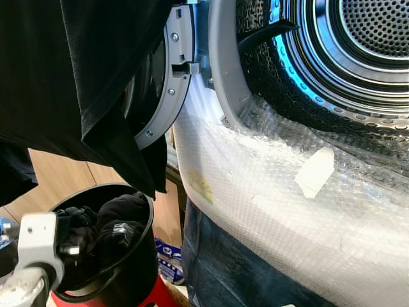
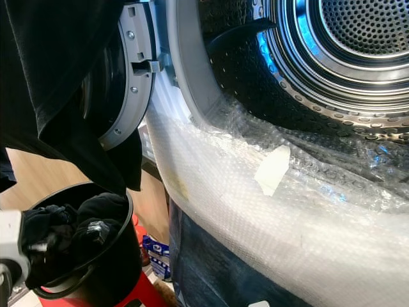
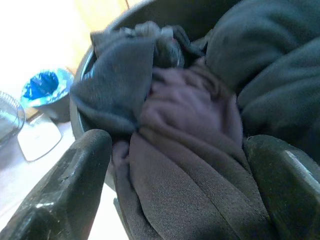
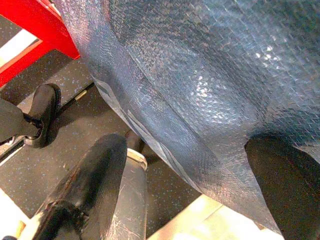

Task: Clothes washing

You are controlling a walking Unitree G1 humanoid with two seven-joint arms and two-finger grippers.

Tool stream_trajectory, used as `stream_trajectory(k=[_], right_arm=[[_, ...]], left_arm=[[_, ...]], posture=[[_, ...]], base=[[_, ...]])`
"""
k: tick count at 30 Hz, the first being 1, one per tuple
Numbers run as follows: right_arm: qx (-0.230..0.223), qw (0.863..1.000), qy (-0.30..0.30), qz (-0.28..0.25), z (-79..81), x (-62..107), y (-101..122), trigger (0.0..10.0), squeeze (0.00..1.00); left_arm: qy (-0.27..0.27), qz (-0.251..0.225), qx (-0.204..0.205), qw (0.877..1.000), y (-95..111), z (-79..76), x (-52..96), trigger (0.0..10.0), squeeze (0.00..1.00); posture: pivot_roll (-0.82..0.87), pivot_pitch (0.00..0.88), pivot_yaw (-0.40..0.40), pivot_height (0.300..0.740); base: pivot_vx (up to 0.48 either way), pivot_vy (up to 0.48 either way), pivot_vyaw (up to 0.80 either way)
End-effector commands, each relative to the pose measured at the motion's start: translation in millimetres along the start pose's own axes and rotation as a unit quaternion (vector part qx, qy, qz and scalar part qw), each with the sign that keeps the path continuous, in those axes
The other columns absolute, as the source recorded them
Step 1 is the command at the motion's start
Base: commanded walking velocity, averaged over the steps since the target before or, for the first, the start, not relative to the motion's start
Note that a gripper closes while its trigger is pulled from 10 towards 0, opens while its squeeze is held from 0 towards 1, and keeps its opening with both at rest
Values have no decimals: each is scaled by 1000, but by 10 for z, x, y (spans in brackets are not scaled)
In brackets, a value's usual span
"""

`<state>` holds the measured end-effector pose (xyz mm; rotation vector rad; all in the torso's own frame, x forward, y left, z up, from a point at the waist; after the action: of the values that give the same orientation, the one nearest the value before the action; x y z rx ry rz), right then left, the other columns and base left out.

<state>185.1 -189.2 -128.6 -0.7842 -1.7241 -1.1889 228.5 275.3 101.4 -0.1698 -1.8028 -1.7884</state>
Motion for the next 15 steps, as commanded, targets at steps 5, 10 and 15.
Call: stream_trajectory(k=[5,10,15], right_arm=[[11,1000,-3,-14,-30,-1,97,10000,0],[12,1000,-2,-15,-19,-2,97,10000,0],[16,1000,1,-16,-4,-3,107,10000,0]], left_arm=[[0,30,-10,1000,-137,-43,-27,10000,1000],[-16,50,-19,998,-249,-123,-26,10000,1000],[-44,65,-49,996,-347,-210,-37,10000,0]], posture=[[264,0,8,740],[261,0,8,740],[264,0,8,740]], base=[[0,0,0],[0,0,0],[0,0,0]])
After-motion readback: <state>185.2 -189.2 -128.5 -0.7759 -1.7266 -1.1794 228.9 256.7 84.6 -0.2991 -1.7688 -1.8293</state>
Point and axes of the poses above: a point about 5 cm out from each wrist's last joint towards the gripper, its own x axis pointing back from the gripper into the wrist, its own y axis along the axis of the wrist's last joint, z = x × y, the point moved 4 cm from there along -x, pointing out of the wrist towards the gripper, and after that the axes turned 7 degrees about x, right-handed, at the moved point
